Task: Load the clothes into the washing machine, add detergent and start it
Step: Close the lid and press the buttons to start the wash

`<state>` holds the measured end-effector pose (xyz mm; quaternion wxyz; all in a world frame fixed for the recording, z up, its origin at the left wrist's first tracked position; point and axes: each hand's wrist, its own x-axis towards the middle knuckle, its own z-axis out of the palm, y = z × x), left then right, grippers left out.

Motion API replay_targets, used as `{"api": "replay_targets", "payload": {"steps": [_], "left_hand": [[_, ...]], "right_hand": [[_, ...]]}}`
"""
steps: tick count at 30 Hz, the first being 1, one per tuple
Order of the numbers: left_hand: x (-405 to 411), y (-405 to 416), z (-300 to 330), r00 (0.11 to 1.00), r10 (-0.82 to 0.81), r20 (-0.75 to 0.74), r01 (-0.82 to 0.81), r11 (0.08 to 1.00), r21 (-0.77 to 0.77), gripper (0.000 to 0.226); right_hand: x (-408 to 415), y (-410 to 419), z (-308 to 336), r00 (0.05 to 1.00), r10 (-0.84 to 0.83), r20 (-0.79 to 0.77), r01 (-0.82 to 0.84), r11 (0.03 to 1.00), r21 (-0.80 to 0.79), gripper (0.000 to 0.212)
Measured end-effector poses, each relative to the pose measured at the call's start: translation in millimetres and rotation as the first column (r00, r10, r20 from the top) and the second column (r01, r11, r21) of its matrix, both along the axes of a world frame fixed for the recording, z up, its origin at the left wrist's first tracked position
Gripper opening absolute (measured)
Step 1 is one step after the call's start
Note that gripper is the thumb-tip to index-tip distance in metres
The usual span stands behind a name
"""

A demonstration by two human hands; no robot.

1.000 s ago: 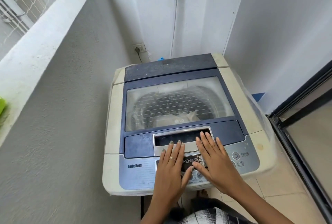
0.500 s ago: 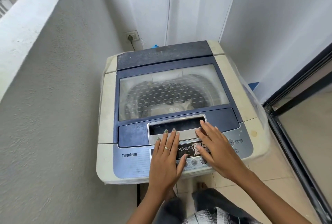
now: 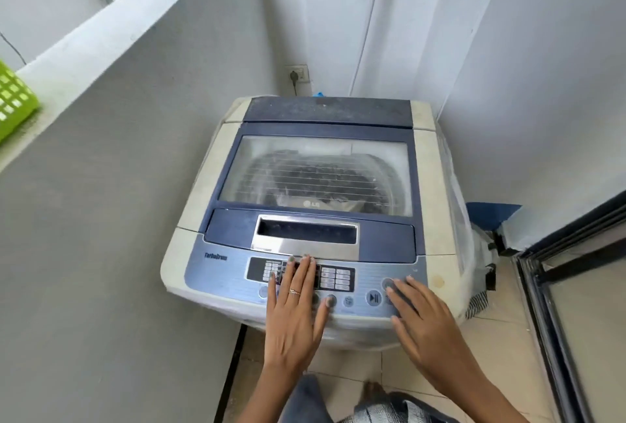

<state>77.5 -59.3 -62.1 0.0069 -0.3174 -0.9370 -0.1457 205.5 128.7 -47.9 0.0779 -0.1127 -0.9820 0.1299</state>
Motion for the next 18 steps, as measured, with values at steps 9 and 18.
{"api": "replay_targets", "payload": {"steps": [9, 18], "left_hand": [[53.8, 21.0, -0.8, 0.993, 0.113, 0.029, -0.113, 0.994, -0.008, 0.062], [60.4, 20.4, -3.4, 0.986, 0.162, 0.042, -0.161, 0.986, -0.032, 0.062]], "right_hand": [[4.6, 4.7, -8.3, 0.994, 0.114, -0.006, -0.113, 0.989, 0.097, 0.051], [-7.2, 2.6, -10.6, 0.981, 0.162, -0.112, -0.142, 0.975, 0.169, 0.045]]}}
